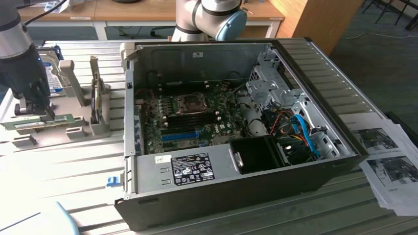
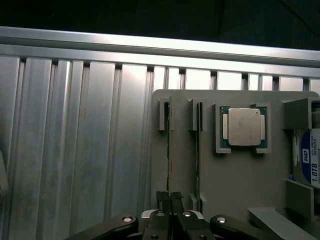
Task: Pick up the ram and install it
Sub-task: 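Pick up the ram and move it above insertion slot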
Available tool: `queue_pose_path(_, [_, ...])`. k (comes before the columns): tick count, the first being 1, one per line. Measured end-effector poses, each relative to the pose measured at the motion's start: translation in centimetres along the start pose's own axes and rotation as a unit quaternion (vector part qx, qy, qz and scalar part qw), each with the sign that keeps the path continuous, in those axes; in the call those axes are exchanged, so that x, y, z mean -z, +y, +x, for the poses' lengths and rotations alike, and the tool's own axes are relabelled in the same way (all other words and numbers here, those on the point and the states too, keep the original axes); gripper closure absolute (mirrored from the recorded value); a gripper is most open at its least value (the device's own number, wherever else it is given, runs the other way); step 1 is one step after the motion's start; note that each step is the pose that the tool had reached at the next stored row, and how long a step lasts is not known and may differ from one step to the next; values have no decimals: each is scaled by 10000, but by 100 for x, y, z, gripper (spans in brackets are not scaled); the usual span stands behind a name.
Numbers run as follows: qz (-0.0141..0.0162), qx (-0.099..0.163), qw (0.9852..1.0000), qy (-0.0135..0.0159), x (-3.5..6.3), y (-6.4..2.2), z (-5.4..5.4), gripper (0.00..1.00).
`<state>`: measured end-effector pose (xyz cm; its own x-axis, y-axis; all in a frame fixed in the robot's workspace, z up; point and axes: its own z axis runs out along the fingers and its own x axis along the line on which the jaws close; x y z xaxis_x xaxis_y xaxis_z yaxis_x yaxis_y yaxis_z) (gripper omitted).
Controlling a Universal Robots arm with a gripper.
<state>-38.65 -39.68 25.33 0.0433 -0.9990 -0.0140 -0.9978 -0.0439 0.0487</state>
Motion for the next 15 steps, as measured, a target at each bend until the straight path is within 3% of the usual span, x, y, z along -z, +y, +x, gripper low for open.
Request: queue_pose_path(15, [-2, -11, 10000, 4, 180, 2, -2, 89])
